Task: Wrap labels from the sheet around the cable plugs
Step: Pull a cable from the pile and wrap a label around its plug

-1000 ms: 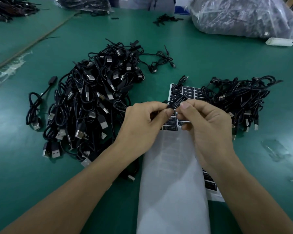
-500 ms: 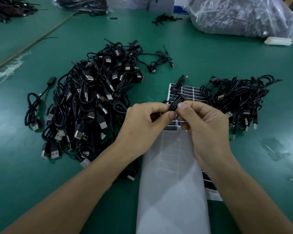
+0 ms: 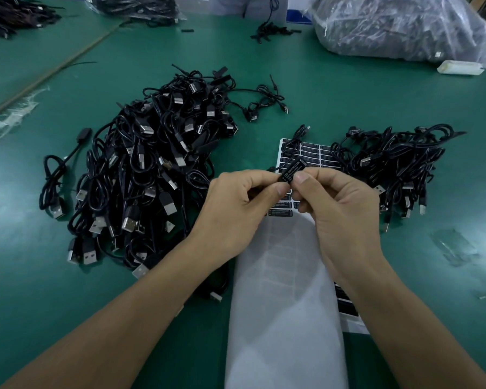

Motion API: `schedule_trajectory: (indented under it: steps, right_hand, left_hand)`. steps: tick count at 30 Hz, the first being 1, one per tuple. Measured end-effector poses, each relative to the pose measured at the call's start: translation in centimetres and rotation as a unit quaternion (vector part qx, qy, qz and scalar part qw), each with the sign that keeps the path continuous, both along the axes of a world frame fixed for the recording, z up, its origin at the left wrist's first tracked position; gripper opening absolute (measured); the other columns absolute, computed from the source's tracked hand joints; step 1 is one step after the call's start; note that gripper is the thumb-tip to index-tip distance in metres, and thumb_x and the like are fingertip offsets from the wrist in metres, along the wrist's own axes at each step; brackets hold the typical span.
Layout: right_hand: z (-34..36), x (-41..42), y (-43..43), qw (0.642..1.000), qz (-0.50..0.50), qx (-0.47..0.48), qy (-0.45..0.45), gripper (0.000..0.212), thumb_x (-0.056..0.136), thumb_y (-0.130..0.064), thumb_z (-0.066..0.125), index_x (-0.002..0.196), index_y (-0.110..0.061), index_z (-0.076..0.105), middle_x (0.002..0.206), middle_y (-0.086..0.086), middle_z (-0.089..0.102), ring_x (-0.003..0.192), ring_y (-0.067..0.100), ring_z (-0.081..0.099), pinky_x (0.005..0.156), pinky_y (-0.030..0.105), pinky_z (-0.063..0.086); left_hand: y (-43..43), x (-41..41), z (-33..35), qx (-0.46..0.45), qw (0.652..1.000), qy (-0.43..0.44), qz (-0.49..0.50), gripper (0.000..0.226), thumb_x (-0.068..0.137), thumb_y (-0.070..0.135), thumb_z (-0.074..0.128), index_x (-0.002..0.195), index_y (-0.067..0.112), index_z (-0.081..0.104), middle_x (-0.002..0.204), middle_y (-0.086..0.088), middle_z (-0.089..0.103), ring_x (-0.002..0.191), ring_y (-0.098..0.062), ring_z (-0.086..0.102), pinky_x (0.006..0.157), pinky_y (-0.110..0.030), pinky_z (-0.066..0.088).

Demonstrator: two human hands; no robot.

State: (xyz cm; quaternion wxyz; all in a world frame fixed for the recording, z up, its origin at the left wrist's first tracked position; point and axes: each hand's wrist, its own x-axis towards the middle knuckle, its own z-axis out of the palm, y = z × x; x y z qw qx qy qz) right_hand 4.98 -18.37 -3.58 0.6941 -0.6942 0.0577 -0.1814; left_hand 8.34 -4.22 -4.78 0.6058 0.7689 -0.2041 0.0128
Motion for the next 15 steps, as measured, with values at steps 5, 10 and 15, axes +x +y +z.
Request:
schedule_trajectory:
  steps: [5, 10, 15]
  right_hand:
    - [0.0, 0.02, 0.15, 1.0, -0.015, -0.006, -0.008, 0.019, 0.09, -0.007, 0.07, 0.077, -0.019, 0.073, 0.064, -0.004, 0.069, 0.061, 0.009, 0.057, 0.06, 0.019, 0.052]
    - [0.02, -0.03, 0.26, 1.0, -0.02, -0.012, -0.011, 0.018, 0.09, -0.007, 0.07, 0.077, -0.018, 0.073, 0.065, -0.005, 0.069, 0.062, 0.008, 0.059, 0.061, 0.02, 0.053]
    - [0.03, -0.05, 0.39, 1.0, -0.027, -0.011, -0.009, 0.016, 0.09, -0.007, 0.069, 0.077, -0.016, 0.072, 0.064, -0.005, 0.068, 0.061, 0.008, 0.058, 0.06, 0.021, 0.053]
  left_hand:
    - [-0.07, -0.02, -0.08, -0.014, 1.0, 0.002, 0.002, 0.012, 0.097, 0.022, 0.067, 0.095, 0.022, 0.08, 0.073, -0.014, 0.069, 0.063, -0.014, 0.052, 0.056, -0.034, 0.046]
    - [-0.16, -0.15, 0.06, -0.025, 1.0, 0.002, 0.005, 0.014, 0.096, 0.019, 0.068, 0.09, 0.023, 0.079, 0.07, -0.013, 0.067, 0.062, -0.012, 0.051, 0.053, -0.029, 0.043]
    - [-0.2, -0.25, 0.21, -0.032, 0.999, 0.003, 0.005, 0.014, 0.096, 0.016, 0.068, 0.09, 0.023, 0.08, 0.072, -0.017, 0.07, 0.064, -0.016, 0.053, 0.056, -0.038, 0.047]
